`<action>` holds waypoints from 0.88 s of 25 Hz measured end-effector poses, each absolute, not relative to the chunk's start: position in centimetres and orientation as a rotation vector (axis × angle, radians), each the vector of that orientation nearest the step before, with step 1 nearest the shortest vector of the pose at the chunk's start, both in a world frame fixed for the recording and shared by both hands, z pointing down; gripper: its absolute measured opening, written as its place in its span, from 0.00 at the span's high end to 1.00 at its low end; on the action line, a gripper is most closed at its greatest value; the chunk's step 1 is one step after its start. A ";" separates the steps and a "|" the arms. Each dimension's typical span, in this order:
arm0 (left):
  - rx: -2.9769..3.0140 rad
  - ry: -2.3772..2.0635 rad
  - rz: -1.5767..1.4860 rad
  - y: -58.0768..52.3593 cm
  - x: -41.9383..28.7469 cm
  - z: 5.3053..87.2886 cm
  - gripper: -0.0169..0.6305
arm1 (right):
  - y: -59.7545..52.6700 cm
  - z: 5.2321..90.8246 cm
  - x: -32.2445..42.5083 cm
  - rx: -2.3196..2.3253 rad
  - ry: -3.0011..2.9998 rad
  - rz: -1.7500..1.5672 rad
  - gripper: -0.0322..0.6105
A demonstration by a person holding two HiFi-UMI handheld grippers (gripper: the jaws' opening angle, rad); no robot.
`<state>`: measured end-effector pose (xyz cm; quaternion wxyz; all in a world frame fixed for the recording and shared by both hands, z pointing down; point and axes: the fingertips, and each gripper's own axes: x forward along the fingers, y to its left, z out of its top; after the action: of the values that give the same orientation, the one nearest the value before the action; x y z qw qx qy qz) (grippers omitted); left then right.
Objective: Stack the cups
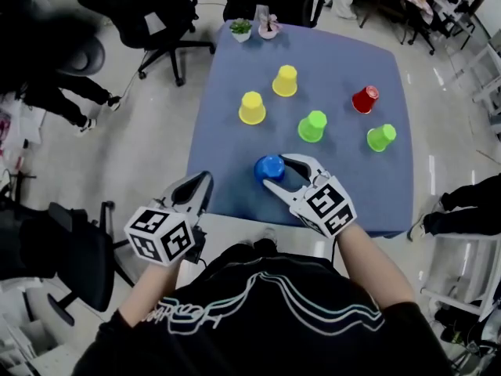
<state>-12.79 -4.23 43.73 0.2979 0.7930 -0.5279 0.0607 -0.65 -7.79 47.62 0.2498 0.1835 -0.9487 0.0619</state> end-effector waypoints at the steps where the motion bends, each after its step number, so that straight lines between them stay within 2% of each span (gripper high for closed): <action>1: 2.107 -1.404 0.165 -4.0 -13.2 43.5 0.94 | -7.5 47.4 -1.1 0.502 -2.586 0.179 0.56; 10: 2.099 -1.362 0.198 -2.2 -15.7 42.9 0.94 | -5.2 47.4 -3.7 0.552 -2.559 0.230 0.56; 22: 2.102 -1.307 0.185 -1.4 -16.3 43.9 0.94 | -5.2 50.4 -3.5 0.679 -2.471 0.223 0.56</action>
<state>-16.31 -1.44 43.91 0.3236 0.8013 -0.4983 0.0704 -3.47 -5.22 50.37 0.2806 0.2534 -0.9220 0.0833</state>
